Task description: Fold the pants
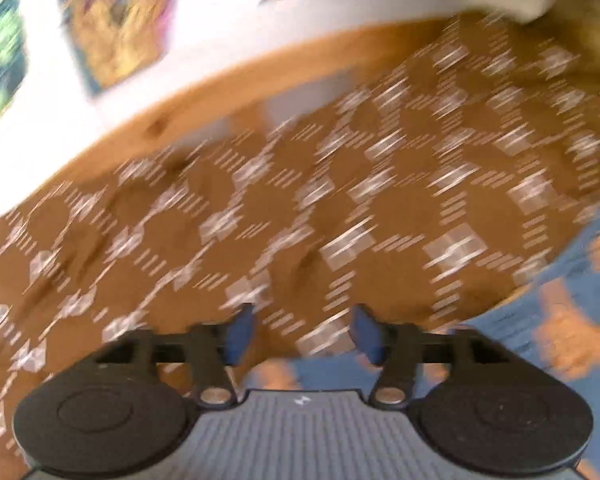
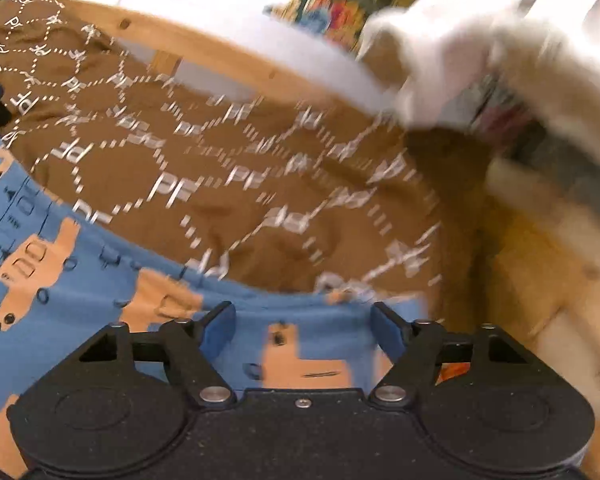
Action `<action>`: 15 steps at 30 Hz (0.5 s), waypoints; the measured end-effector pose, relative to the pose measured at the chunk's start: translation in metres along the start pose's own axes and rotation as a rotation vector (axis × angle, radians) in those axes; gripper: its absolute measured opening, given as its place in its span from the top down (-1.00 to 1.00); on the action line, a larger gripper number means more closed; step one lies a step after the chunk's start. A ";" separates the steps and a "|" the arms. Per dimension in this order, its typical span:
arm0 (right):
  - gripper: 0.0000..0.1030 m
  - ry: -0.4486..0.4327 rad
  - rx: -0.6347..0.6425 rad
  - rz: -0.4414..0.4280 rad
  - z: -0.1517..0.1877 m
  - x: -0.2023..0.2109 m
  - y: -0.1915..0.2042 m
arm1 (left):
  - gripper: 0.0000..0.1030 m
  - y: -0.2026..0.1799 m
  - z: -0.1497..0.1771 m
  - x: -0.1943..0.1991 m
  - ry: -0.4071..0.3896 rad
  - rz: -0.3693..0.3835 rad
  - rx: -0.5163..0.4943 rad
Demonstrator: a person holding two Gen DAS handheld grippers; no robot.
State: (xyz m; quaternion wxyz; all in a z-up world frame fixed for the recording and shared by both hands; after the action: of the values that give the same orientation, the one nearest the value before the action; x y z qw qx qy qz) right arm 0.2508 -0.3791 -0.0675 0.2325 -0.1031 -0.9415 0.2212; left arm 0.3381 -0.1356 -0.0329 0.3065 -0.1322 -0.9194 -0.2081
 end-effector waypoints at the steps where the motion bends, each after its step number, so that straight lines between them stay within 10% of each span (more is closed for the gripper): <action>1: -0.76 -0.006 -0.004 0.025 -0.001 0.006 -0.005 | -0.39 -0.014 -0.007 0.005 -0.033 0.053 -0.013; 5: -0.79 0.031 -0.108 0.006 0.007 0.035 -0.034 | -0.44 -0.084 -0.034 0.015 -0.126 0.258 -0.113; 7: -0.90 0.043 -0.185 0.032 0.016 0.054 -0.050 | -0.15 -0.122 -0.040 0.017 -0.143 0.325 -0.230; 9: -0.93 0.055 -0.285 0.015 0.029 0.069 -0.060 | 0.37 -0.155 -0.039 0.014 -0.131 0.357 -0.372; 15: -0.68 0.114 -0.467 -0.128 0.044 0.071 -0.064 | 0.51 -0.194 -0.027 0.017 -0.090 0.417 -0.539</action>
State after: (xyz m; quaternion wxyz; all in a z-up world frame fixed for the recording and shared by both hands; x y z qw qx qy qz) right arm 0.1615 -0.4304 -0.0449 0.2687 -0.1066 -0.9570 -0.0236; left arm 0.2667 -0.3167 -0.0609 0.2558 -0.4025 -0.7971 -0.3703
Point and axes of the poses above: each gripper's, at about its wrist camera, not at the fingertips, and x roughly against the way its jaws point, y to its left, z to its underside, the point moved 9 cm from there along -x, roughly the way its jaws point, and after that the axes turned 2 degrees about y, right-handed, at the moved point
